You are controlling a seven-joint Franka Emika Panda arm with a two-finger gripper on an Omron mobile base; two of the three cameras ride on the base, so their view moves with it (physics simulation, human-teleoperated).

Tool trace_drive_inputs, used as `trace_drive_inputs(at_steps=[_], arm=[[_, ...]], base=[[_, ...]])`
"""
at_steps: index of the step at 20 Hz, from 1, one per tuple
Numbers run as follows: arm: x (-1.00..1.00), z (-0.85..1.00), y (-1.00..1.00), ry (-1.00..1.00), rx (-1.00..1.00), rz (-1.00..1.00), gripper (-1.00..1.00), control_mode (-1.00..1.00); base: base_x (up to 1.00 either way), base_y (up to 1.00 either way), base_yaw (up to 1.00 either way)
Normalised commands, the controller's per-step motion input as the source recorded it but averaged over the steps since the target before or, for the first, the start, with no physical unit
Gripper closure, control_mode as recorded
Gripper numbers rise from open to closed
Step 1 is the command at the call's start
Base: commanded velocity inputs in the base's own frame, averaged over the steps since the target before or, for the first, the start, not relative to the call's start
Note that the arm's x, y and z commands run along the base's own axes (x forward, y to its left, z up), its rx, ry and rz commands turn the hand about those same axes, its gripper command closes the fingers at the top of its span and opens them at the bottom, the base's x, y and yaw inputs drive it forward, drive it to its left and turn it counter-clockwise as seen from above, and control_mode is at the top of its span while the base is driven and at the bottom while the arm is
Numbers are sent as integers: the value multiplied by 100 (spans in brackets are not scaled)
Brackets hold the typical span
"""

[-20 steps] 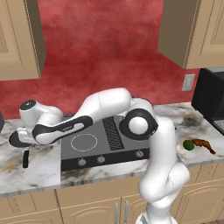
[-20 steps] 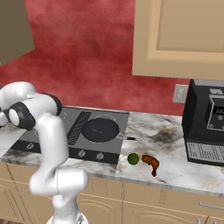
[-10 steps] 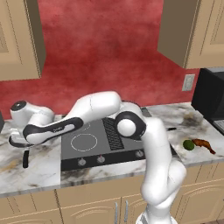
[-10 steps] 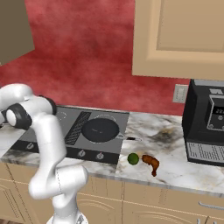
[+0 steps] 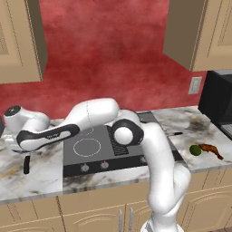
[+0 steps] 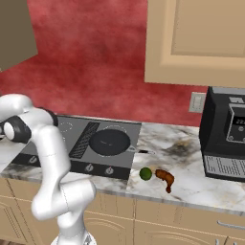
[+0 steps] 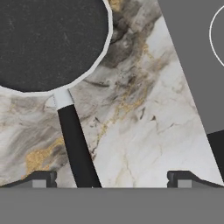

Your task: Place both pans onto different burners. Then place the lime and the chicken drumstick on different pans.

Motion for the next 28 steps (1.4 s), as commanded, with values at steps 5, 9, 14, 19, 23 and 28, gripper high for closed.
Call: trace_drive_inputs(at_steps=[5,9,14,19,23,28], arm=[[0,-9,13,2,1,3,-100,-100],[1,-13,11,0,0,3,-100,-100],[4,-16,4,0,0,2,-100,-100],[14,-11,0,0,0,2,-100,-100],[10,-13,0,0,0,2,-100,-100],[8,-14,3,0,0,2,-100,-100]], base=[[0,0,0],[0,0,0],[0,0,0],[0,0,0],[0,0,0],[0,0,0]])
